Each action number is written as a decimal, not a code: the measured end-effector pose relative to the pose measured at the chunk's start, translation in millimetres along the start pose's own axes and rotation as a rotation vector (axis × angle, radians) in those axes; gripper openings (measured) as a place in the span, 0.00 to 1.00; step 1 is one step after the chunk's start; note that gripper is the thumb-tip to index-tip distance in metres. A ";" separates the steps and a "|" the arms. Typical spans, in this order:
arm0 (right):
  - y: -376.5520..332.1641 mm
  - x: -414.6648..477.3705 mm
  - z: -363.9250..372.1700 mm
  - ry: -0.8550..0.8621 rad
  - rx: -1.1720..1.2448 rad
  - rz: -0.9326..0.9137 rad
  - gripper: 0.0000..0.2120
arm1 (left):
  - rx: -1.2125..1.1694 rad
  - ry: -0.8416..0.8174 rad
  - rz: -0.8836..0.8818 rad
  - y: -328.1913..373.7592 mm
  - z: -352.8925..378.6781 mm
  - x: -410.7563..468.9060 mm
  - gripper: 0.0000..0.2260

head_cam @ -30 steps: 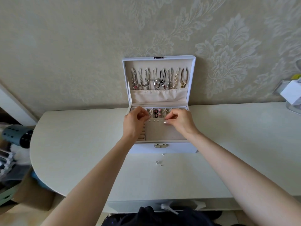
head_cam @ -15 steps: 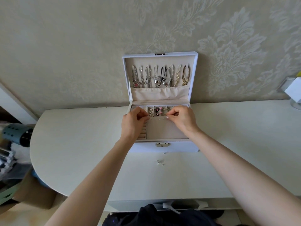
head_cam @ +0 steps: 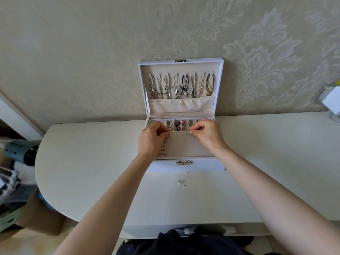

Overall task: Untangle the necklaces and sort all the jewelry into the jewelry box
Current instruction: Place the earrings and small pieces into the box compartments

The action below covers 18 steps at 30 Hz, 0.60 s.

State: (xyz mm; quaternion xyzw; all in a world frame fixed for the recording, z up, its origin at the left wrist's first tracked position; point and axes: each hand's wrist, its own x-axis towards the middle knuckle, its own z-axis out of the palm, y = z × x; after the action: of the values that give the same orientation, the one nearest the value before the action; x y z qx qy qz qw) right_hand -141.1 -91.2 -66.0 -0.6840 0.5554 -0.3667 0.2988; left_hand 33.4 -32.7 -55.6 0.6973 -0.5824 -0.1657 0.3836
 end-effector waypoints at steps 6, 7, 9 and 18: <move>-3.1 -0.8 1.3 -0.003 -0.039 -0.013 0.03 | -0.006 0.004 0.007 -0.7 0.4 -0.3 0.03; -3.7 -1.1 1.3 -0.004 -0.045 -0.017 0.03 | -0.007 0.004 0.008 -0.8 0.4 -0.4 0.03; -4.1 -1.6 1.0 -0.006 -0.050 -0.027 0.03 | -0.009 0.004 0.004 -0.4 0.4 -0.5 0.03; -9.0 -11.7 -4.3 -0.052 -0.296 -0.195 0.04 | -0.025 0.016 0.006 0.2 -1.0 -1.4 0.06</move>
State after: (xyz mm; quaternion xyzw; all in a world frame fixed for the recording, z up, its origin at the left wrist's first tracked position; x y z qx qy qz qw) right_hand -141.2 -77.9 -58.3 -0.7803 0.5264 -0.2903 0.1725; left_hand 33.6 -31.1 -55.1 0.6919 -0.5793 -0.1662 0.3977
